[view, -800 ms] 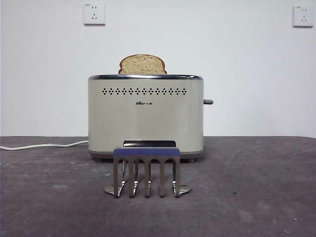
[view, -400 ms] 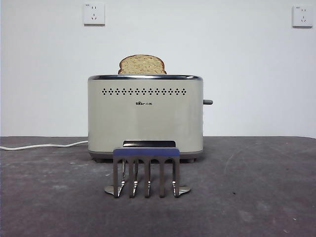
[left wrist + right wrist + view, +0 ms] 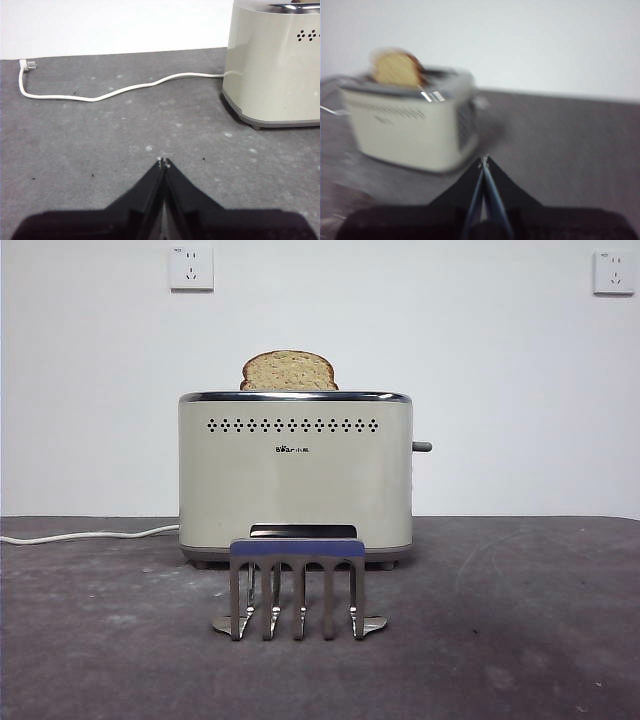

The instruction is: Pick up a slice of bread from the rack,put the bread on the toaster,press the button

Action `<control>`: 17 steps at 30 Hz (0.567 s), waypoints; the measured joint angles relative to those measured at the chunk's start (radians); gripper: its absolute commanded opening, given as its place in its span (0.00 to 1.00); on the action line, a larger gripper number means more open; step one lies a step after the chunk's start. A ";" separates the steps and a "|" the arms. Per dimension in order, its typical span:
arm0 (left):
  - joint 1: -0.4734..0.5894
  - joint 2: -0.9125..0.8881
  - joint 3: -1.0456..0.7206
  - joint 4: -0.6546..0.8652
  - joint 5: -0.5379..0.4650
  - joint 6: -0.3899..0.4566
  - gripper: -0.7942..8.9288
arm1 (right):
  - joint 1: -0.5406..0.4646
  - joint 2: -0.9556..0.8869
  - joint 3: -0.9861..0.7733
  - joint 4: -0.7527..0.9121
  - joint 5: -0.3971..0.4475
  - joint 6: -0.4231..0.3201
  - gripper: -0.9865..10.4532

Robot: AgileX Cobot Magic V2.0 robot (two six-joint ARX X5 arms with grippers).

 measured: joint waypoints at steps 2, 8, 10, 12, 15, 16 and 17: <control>0.000 0.000 0.000 0.000 0.000 0.000 0.08 | 0.000 -0.040 -0.062 0.007 0.050 0.015 0.09; 0.000 0.000 0.000 0.000 0.000 0.000 0.08 | 0.000 -0.141 -0.201 0.037 0.126 0.064 0.09; 0.000 0.000 0.000 0.000 0.000 0.000 0.08 | 0.000 -0.164 -0.246 0.038 0.125 0.082 0.09; 0.000 0.000 0.000 0.000 0.000 0.000 0.08 | 0.000 -0.180 -0.279 0.036 0.125 0.097 0.09; 0.000 0.000 0.000 0.000 0.000 0.000 0.08 | 0.000 -0.204 -0.312 0.045 0.127 0.114 0.09; 0.000 0.000 0.000 0.000 0.000 0.000 0.08 | 0.000 -0.204 -0.315 0.052 0.127 0.119 0.09; 0.000 0.000 0.000 0.000 0.000 0.000 0.08 | 0.000 -0.208 -0.316 0.054 0.129 0.121 0.09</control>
